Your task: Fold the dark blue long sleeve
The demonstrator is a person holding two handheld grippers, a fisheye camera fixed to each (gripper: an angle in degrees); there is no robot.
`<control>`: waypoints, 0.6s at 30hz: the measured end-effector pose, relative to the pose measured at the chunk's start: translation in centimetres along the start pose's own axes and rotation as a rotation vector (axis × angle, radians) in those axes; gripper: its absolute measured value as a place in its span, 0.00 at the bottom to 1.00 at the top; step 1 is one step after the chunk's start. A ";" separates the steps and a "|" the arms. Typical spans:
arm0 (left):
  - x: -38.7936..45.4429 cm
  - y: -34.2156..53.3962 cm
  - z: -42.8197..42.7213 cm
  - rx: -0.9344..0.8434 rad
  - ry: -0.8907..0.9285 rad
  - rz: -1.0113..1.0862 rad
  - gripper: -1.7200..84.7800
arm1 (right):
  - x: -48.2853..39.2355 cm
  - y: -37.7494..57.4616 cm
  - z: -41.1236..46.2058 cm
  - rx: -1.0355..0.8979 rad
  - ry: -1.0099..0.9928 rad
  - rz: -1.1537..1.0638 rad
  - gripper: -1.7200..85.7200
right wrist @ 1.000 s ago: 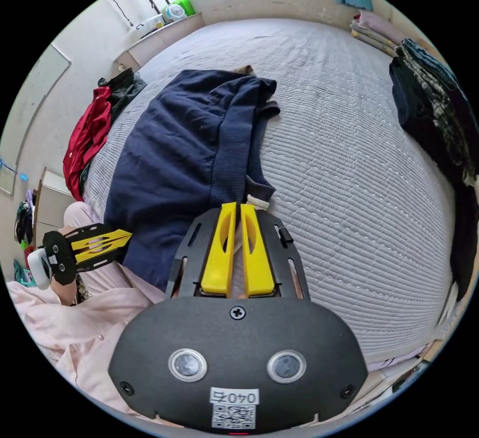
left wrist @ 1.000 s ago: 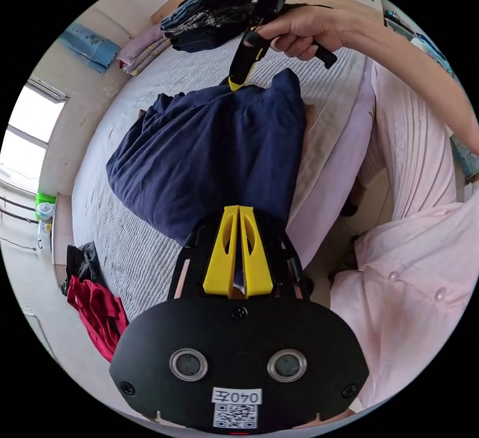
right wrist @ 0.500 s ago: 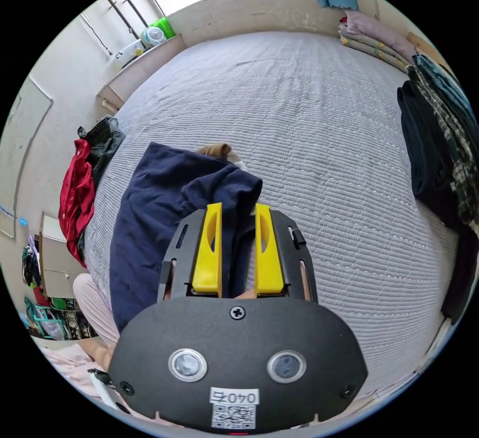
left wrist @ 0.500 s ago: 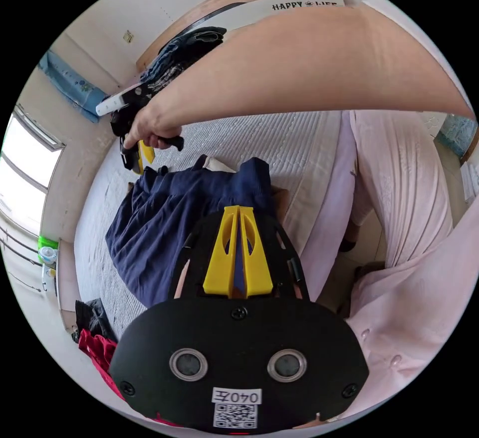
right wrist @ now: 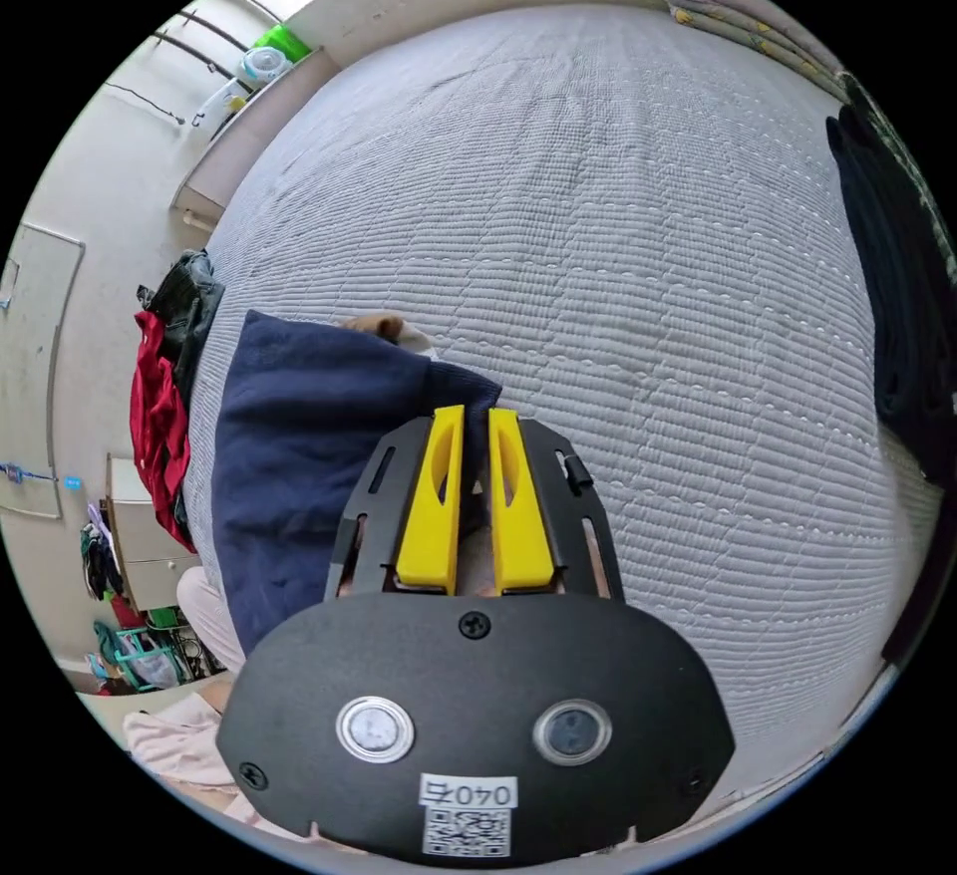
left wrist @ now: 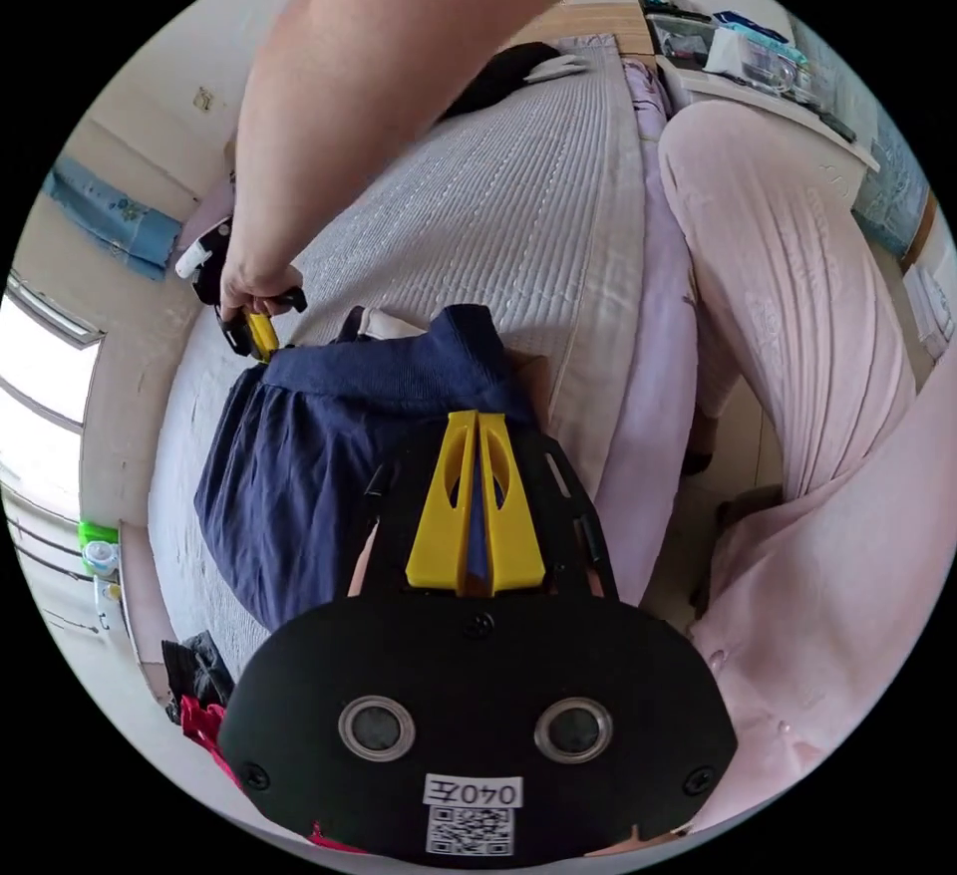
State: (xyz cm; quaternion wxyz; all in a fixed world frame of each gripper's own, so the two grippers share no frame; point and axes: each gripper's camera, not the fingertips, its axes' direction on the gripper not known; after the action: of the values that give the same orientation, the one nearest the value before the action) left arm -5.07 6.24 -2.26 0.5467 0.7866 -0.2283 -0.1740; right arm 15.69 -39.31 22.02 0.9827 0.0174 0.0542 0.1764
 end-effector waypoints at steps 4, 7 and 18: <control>-1.7 1.8 -3.5 0.125 0.029 -0.075 0.01 | -1.7 1.4 -2.9 0.037 0.184 -0.015 0.13; -2.7 1.7 -2.8 0.143 0.126 -0.100 0.01 | -5.0 3.0 -4.6 0.169 0.213 -0.107 0.04; -9.8 5.4 -3.1 0.190 0.343 -0.251 0.01 | -10.2 2.8 -0.1 0.172 0.253 -0.151 0.01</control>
State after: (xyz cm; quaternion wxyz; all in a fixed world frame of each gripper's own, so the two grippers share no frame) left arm -12.53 12.48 4.14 0.4752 0.8747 -0.0480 -0.0823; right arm 5.21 -40.20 23.13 0.9733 0.0748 0.1937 0.0975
